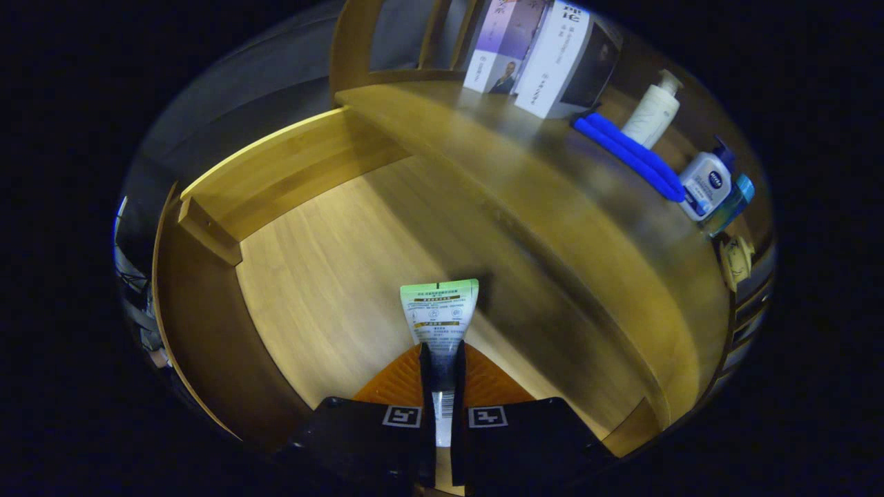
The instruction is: Pull open the drawer, take out the items inside it, and place them on the countertop above the cabinet.
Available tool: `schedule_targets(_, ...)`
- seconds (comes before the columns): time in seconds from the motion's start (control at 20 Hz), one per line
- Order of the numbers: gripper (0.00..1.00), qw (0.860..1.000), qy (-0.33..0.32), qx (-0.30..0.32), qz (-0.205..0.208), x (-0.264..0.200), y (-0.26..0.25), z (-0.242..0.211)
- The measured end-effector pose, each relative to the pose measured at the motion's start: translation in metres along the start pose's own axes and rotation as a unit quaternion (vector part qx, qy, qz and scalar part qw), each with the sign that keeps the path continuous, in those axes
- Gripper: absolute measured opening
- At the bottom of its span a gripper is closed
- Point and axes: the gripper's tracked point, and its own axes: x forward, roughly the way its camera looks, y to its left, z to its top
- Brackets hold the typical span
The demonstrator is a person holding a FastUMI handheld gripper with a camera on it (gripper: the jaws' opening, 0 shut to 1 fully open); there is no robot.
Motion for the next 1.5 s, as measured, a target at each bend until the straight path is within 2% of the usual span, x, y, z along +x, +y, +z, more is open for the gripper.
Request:
schedule_targets(0.15, 0.1, 1.0, -0.003, -0.013, -0.007, 0.002, 0.001, 0.001)
schedule_targets(0.3, 0.1, 1.0, -0.019, -0.002, 0.007, -0.008, 0.005, 0.009)
schedule_targets(0.75, 0.1, 0.996, -0.089, 0.01, 0.017, -0.048, 0.012, 0.036)
schedule_targets(1.0, 0.1, 0.989, -0.143, 0.031, 0.022, -0.075, 0.011, 0.061)
schedule_targets(1.25, 0.1, 0.979, -0.19, 0.073, 0.01, -0.094, -0.006, 0.084)
schedule_targets(1.5, 0.1, 0.963, -0.225, 0.151, -0.001, -0.104, -0.036, 0.102)
